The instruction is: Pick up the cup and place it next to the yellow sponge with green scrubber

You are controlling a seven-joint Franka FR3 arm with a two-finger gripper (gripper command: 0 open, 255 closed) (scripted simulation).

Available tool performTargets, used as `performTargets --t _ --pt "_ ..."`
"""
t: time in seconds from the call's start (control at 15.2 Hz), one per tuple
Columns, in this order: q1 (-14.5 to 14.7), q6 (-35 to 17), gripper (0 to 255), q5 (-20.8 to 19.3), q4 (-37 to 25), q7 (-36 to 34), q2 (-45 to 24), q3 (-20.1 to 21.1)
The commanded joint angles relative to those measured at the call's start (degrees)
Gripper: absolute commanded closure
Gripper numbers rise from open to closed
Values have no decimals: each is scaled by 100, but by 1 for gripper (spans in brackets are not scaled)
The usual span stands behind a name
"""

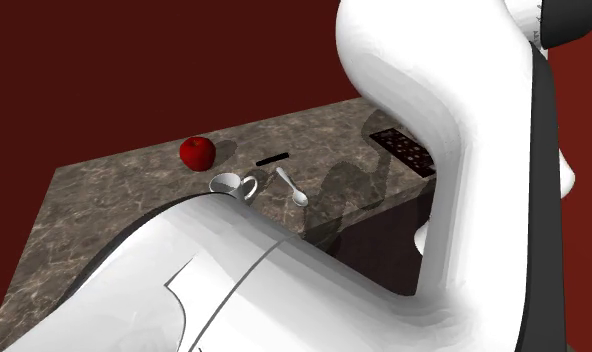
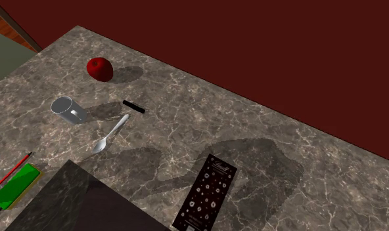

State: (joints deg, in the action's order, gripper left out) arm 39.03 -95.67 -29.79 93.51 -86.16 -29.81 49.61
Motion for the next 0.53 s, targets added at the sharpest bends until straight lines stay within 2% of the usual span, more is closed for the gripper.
performTargets --t 0.0,0.33,0.4,0.46 --pt "-1 -20 255 -6 14 -6 -5 -3" --pt "-1 -20 255 -6 14 -6 -5 -3" --pt "-1 -20 0 -6 15 -6 -5 -3" --pt "-1 -20 0 -6 15 -6 -5 -3"
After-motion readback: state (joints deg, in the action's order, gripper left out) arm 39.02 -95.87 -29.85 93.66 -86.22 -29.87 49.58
